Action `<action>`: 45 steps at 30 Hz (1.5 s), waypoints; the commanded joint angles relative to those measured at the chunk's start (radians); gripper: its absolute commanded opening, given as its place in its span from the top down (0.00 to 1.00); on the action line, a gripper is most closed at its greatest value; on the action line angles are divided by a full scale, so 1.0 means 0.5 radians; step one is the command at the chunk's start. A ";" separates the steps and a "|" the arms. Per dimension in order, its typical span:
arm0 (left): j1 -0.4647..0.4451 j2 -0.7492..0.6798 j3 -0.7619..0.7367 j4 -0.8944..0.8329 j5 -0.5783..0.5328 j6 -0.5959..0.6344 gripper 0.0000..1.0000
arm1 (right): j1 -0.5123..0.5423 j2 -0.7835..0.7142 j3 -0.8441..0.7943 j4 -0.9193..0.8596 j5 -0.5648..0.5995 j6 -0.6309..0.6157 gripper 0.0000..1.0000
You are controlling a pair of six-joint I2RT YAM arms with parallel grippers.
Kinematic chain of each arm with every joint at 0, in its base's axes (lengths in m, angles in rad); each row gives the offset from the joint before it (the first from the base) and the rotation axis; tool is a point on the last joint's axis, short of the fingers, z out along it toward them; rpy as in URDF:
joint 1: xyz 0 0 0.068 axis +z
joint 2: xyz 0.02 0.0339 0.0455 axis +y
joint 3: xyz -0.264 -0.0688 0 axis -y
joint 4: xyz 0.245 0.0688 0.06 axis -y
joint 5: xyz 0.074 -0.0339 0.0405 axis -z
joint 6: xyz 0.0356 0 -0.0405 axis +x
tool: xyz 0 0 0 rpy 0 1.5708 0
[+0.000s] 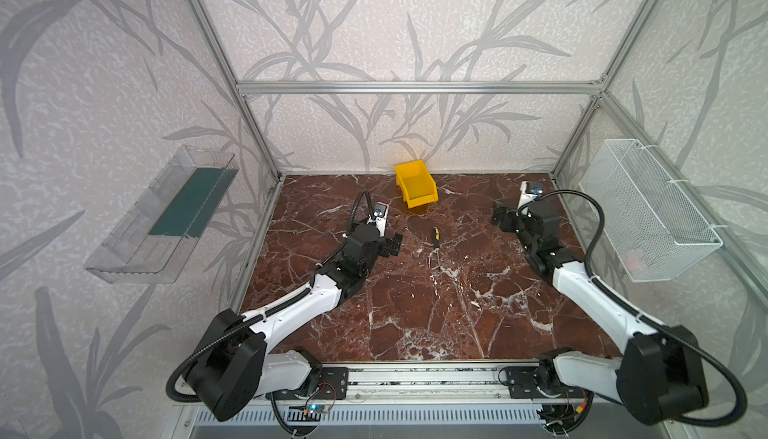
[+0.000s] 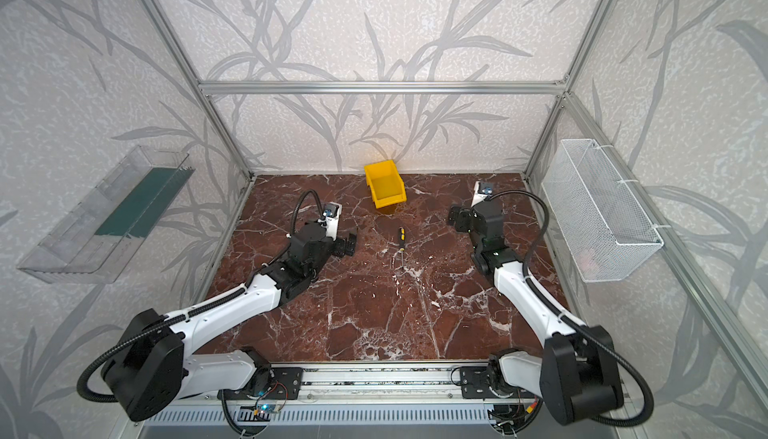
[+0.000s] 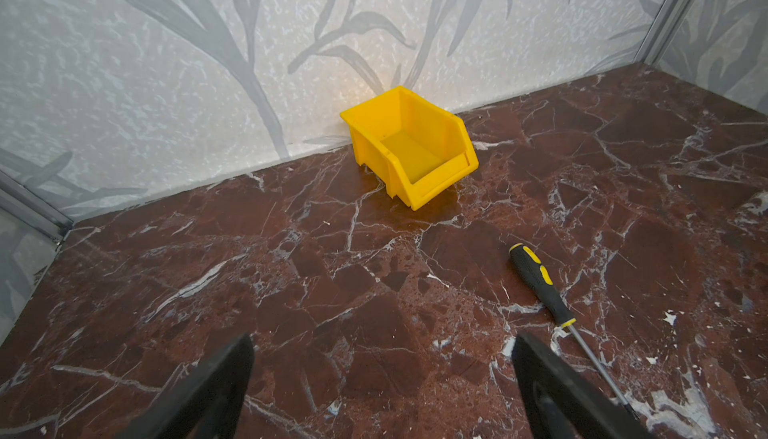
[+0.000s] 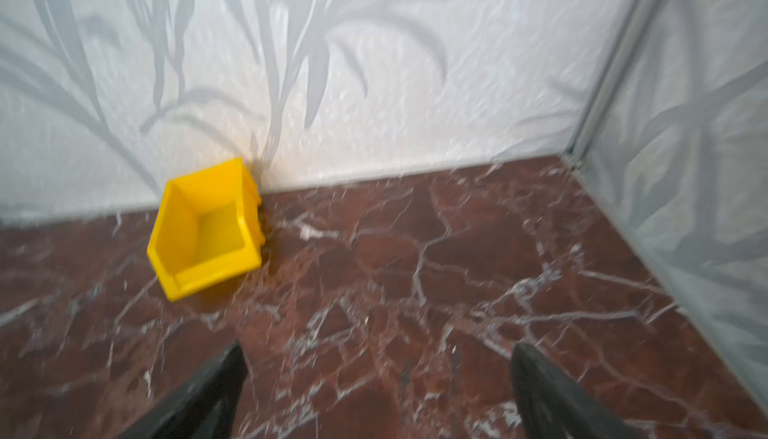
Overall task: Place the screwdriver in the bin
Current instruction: 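Reach the right gripper to the yellow bin's rim while the left arm moves forward, then grasp the bin rim with the right gripper and drag it toward the left gripper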
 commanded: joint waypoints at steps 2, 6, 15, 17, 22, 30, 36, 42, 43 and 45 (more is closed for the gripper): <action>0.008 0.044 0.057 -0.196 -0.047 -0.386 0.01 | 0.116 0.417 0.393 -0.238 -0.280 0.095 0.01; 0.019 0.114 0.155 -0.354 0.004 -0.613 0.01 | 0.209 0.873 0.771 -0.327 -0.280 0.184 0.01; 0.029 0.194 0.284 -0.538 0.153 -0.697 0.01 | 0.320 1.638 1.548 -0.413 -0.161 0.300 0.17; 0.034 0.172 0.265 -0.529 0.127 -0.664 0.01 | 0.320 1.773 1.714 -0.452 -0.177 0.314 0.22; 0.052 0.212 0.278 -0.507 0.162 -0.612 0.01 | 0.323 2.074 2.121 -0.582 -0.197 0.325 0.27; 0.088 0.334 0.317 -0.449 0.226 -0.624 0.01 | 0.324 2.420 2.608 -0.812 -0.197 0.347 0.47; 0.102 0.364 0.325 -0.421 0.273 -0.657 0.01 | 0.350 2.476 2.775 -0.921 -0.093 0.283 0.75; 0.108 0.249 0.237 -0.429 0.263 -0.744 0.01 | 0.404 2.288 2.630 -0.866 -0.029 0.159 0.99; 0.108 0.213 0.220 -0.434 0.260 -0.771 0.01 | 0.417 2.238 2.601 -0.874 -0.028 0.135 1.00; 0.113 0.133 0.182 -0.448 0.255 -0.828 0.01 | 0.455 2.113 2.497 -0.870 -0.023 0.108 1.00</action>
